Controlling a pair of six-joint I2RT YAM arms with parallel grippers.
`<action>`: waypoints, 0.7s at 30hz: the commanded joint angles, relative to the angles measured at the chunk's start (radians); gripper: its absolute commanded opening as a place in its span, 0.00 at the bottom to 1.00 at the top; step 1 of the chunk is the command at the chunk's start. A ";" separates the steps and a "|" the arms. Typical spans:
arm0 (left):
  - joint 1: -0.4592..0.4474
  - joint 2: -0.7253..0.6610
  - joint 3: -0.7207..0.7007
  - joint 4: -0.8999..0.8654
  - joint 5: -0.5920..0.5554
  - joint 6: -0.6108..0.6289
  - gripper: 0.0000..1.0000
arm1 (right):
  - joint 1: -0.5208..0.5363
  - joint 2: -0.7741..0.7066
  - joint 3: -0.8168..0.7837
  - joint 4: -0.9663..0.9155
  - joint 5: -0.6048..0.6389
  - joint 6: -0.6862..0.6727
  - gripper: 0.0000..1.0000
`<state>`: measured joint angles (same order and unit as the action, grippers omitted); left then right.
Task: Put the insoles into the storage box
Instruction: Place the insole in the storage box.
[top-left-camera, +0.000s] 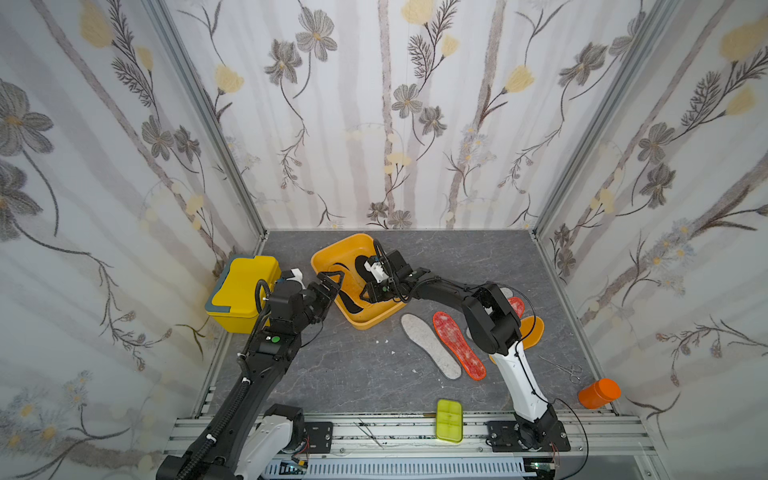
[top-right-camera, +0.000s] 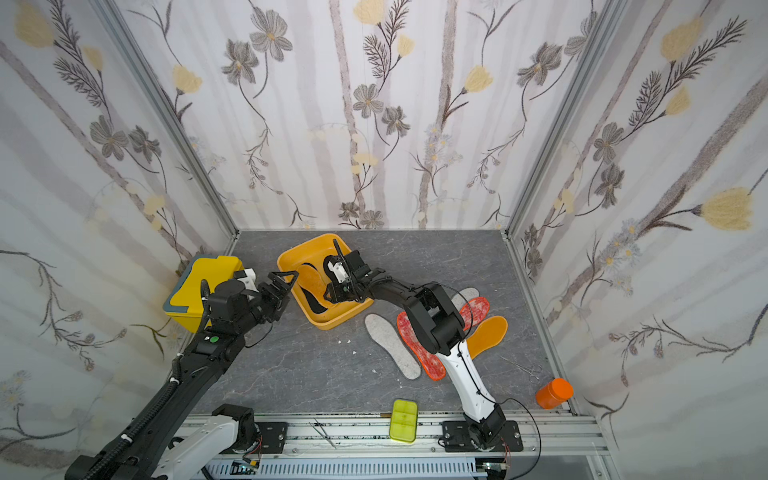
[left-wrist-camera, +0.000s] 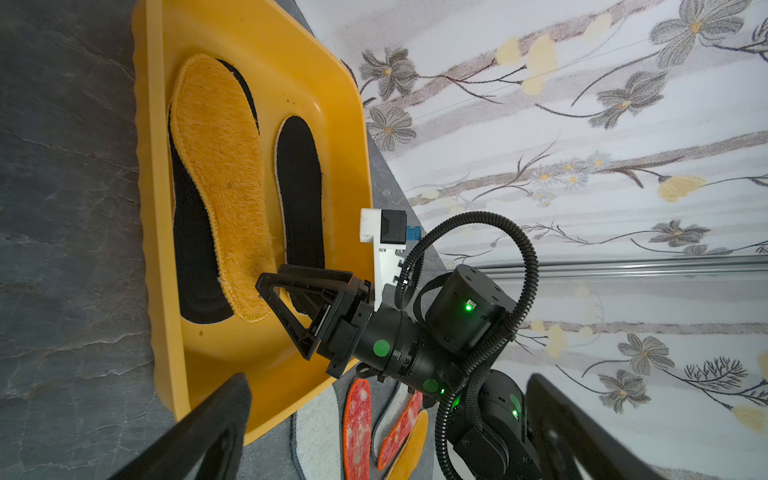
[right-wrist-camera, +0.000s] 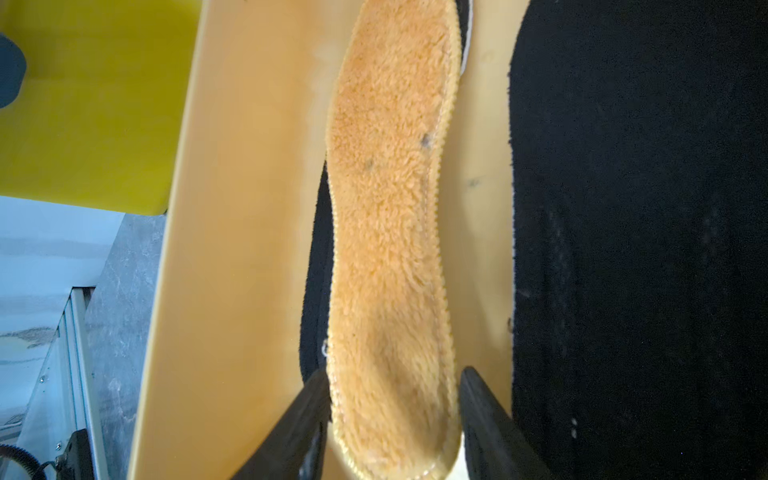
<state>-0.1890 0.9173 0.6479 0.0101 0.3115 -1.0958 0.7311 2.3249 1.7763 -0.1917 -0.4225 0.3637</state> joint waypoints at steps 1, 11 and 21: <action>0.001 -0.001 -0.005 0.027 0.004 0.004 1.00 | 0.003 0.001 0.000 0.028 -0.038 0.005 0.50; 0.001 -0.006 -0.005 0.025 0.005 0.004 1.00 | 0.003 -0.004 -0.004 0.053 -0.079 0.032 0.50; 0.000 0.016 0.002 0.028 0.021 0.014 1.00 | -0.022 -0.188 -0.073 0.076 0.090 -0.012 0.52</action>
<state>-0.1890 0.9268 0.6453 0.0109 0.3191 -1.0958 0.7185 2.1986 1.7210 -0.1513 -0.4084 0.3721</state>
